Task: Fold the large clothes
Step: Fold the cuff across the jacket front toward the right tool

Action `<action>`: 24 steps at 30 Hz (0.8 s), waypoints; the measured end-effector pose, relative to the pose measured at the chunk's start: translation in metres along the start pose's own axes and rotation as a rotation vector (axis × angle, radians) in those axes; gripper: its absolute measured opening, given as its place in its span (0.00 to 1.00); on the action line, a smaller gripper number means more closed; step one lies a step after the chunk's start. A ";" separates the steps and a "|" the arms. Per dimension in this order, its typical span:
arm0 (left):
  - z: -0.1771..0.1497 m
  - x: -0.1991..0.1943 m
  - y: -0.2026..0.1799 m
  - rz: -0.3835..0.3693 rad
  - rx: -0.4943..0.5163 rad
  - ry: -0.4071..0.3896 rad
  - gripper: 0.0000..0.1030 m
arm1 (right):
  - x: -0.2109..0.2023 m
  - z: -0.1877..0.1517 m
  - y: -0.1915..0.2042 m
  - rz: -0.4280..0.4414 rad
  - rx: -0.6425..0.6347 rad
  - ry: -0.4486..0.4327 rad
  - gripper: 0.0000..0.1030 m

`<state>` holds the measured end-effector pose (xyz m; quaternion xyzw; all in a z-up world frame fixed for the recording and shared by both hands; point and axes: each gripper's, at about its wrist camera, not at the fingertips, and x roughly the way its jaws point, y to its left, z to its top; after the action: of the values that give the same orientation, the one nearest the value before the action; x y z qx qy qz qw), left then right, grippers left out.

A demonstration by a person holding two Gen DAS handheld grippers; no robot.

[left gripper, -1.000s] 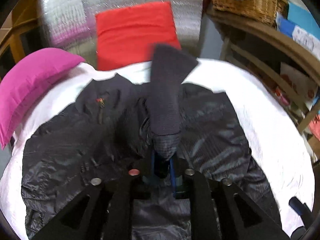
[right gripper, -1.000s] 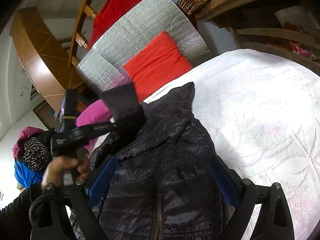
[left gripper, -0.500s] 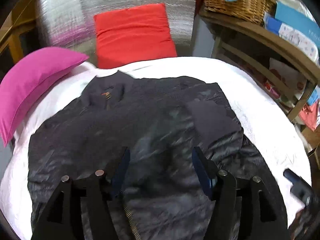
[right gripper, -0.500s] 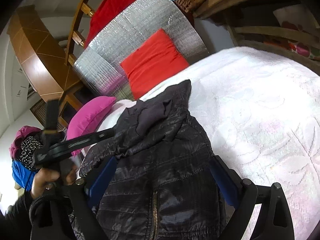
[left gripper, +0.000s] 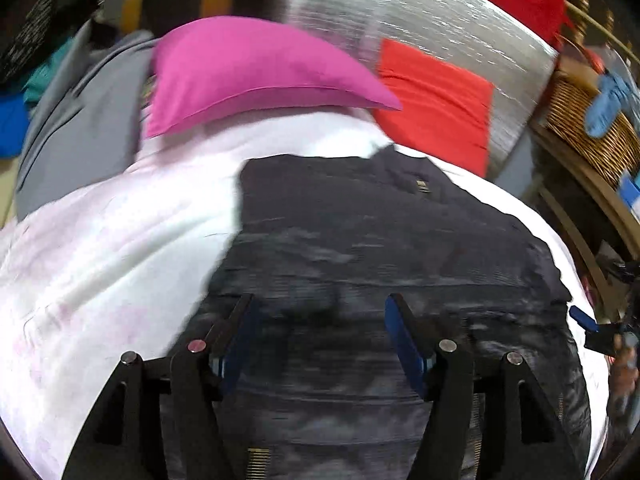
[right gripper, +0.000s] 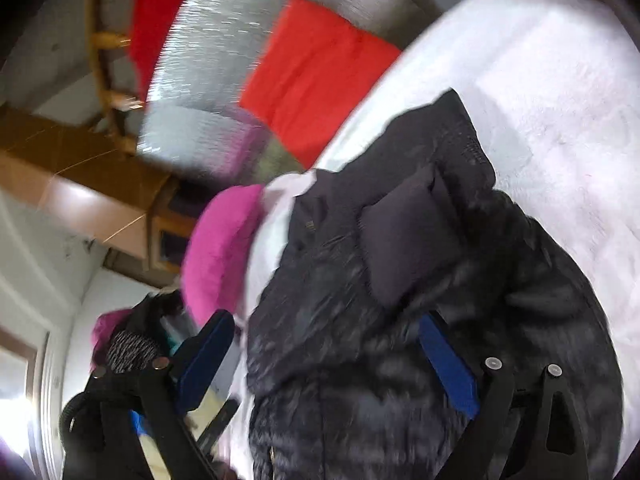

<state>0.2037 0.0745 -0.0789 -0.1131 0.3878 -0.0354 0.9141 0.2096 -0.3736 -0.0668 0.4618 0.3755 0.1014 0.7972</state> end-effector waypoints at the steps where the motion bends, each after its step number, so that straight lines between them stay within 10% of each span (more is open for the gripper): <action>1: 0.001 0.000 0.010 0.003 -0.014 -0.005 0.65 | 0.009 0.004 -0.003 -0.017 0.017 0.007 0.87; 7: 0.011 0.009 0.045 0.023 -0.091 -0.004 0.65 | 0.039 0.018 0.001 -0.150 -0.011 0.031 0.69; 9: 0.012 0.015 0.046 0.021 -0.096 0.005 0.65 | 0.052 0.024 0.011 -0.262 -0.080 0.064 0.22; 17: 0.030 0.034 0.032 0.044 -0.071 -0.008 0.65 | 0.009 0.012 0.139 -0.366 -0.660 -0.191 0.14; 24: 0.039 0.075 -0.015 0.087 0.033 0.036 0.65 | 0.070 0.012 0.053 -0.545 -0.554 -0.037 0.15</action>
<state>0.2840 0.0553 -0.1014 -0.0805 0.4082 -0.0042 0.9093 0.2764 -0.3160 -0.0556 0.1142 0.4285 -0.0249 0.8960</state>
